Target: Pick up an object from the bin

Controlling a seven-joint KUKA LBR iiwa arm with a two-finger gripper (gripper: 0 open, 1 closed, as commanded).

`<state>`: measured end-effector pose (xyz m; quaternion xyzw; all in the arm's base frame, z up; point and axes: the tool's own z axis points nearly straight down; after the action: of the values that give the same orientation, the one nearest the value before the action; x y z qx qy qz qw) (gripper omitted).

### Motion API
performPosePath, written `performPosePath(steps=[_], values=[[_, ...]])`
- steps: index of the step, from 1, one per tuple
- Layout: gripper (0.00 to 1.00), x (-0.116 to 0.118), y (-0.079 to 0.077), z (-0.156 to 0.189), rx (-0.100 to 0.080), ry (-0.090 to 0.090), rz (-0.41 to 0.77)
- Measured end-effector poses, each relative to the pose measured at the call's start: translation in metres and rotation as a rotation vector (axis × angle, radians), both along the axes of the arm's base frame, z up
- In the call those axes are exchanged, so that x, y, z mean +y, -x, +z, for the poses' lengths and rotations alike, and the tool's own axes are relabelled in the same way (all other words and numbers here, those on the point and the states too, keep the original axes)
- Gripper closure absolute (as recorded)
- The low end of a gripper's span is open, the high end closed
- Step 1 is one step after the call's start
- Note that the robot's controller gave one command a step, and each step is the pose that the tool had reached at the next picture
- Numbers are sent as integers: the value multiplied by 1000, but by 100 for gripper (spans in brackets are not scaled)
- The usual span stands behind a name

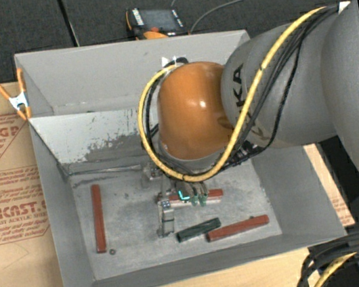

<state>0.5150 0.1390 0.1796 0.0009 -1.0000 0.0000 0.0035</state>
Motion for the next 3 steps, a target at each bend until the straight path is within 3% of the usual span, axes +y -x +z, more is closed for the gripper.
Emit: performPosePath(steps=[1,2,3], values=[[0,-58,-12,-101,-2,0,96],[0,-141,-16,-109,-9,1,56],[100,-137,-17,-106,-12,-2,62]])
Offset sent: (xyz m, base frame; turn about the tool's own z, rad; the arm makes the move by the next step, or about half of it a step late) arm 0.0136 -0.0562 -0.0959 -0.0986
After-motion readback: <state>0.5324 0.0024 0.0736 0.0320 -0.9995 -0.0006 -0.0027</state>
